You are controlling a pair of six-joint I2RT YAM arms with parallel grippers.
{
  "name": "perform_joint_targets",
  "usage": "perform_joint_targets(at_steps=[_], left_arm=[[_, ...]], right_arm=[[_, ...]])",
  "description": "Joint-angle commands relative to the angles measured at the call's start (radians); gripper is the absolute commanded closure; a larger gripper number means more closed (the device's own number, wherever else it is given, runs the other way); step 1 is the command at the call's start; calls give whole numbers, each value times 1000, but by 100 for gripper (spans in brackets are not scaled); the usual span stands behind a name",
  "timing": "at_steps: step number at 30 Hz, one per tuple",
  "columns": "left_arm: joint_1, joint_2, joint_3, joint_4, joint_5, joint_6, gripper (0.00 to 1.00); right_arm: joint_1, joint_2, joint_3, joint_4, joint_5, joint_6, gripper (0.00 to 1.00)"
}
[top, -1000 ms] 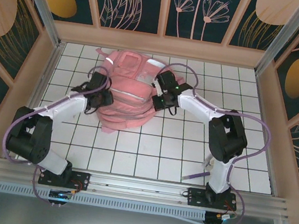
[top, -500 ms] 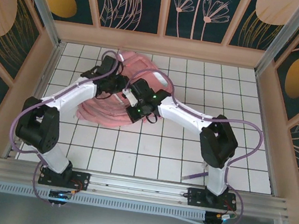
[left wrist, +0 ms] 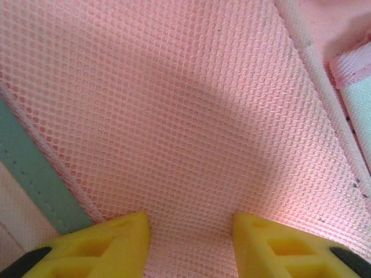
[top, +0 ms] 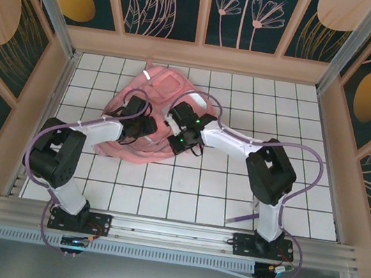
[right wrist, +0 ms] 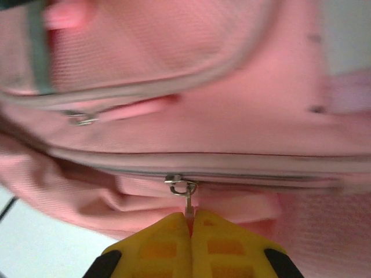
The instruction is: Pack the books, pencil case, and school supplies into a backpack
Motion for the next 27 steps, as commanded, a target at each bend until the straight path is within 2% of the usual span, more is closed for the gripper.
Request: perform_joint_targets(at_steps=[1, 8, 14, 18, 21, 23, 27], left_arm=[[12, 62, -103, -147, -79, 23, 57], [12, 44, -121, -138, -83, 44, 57], [12, -17, -38, -66, 93, 152, 56], [13, -111, 51, -9, 214, 275, 54], [13, -184, 74, 50, 293, 419, 51], [12, -216, 74, 85, 307, 506, 51], [9, -224, 74, 134, 281, 613, 50]], right_arm=[[-75, -57, -27, -3, 121, 47, 100], [-178, -71, -13, 8, 190, 122, 100], [-202, -62, -30, 31, 123, 142, 100], [-224, -64, -42, 35, 132, 144, 94], [-256, -87, -45, 57, 140, 154, 88], [-268, -121, -68, 100, 160, 177, 80], [-373, -207, -207, 276, 181, 314, 65]])
